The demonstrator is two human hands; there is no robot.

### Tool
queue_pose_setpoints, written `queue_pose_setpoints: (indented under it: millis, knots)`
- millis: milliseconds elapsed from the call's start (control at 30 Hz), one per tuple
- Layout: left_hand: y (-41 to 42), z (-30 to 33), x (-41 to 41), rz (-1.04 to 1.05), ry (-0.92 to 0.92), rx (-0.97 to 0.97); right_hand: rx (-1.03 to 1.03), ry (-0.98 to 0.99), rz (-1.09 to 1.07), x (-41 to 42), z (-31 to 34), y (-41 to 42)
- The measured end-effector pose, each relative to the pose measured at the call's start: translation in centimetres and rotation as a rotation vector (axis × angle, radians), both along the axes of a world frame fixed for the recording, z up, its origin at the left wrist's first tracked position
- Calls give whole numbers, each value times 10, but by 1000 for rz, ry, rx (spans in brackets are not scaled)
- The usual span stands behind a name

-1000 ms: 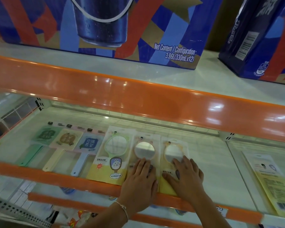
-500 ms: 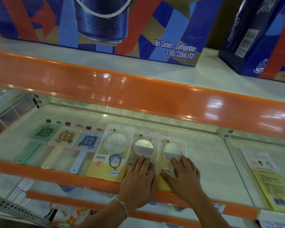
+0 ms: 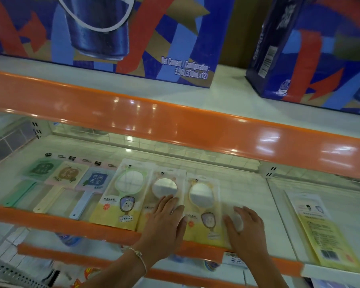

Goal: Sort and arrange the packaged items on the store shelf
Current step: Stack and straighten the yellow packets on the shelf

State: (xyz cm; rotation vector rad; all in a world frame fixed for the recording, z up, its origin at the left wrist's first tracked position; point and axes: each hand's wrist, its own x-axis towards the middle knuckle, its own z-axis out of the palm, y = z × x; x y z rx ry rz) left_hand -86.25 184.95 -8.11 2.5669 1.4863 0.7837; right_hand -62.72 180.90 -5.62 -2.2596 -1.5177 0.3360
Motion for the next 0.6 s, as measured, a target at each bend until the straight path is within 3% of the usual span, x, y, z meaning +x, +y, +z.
queue_pose_setpoints:
  millis: [367, 600]
  knots:
    - [-13, 23, 154, -161, 50, -66, 78, -21, -254, 143, 14, -36]
    - [-23, 34, 223, -209, 44, -74, -90, 21, -417, 215, 17, -56]
